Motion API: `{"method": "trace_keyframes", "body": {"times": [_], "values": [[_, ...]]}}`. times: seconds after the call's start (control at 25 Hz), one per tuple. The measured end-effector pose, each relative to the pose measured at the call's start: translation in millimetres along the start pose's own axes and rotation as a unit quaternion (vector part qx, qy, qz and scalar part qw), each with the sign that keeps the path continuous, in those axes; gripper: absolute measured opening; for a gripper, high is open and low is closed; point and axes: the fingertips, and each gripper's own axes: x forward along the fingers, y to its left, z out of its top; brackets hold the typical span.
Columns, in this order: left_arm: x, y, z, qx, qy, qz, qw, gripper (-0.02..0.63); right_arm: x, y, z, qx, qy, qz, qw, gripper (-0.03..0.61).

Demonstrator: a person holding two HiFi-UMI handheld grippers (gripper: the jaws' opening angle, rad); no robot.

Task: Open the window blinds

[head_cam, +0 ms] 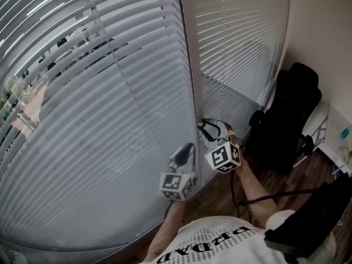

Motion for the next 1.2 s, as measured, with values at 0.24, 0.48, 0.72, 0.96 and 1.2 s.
{"method": "trace_keyframes", "body": {"times": [0.24,0.48,0.72,0.96,1.2], "values": [[0.5,0.2,1.6,0.001,0.001,-0.001,1.0000,-0.006,-0.3,-2.6,0.4,0.090,-0.008,0.009,0.996,0.133],[0.5,0.3,-2.5,0.001,0.004,-0.002,1.0000,-0.007,-1.7,-7.6,-4.4,0.222,-0.024,0.019,0.974,0.133],[0.3,-1.0,0.6,-0.001,0.002,-0.002,1.0000,-0.007,-2.1,-9.7,-5.9,0.309,-0.038,0.025,0.950,0.133],[0.5,-2.3,1.9,-0.003,0.002,-0.003,1.0000,-0.006,-2.0,-10.0,-4.5,0.321,-0.048,0.025,0.945,0.133],[-3.9,0.6,1.4,0.003,0.001,0.001,1.0000,-0.006,-9.5,-3.6,10.3,0.108,-0.029,0.009,0.994,0.164]]}}
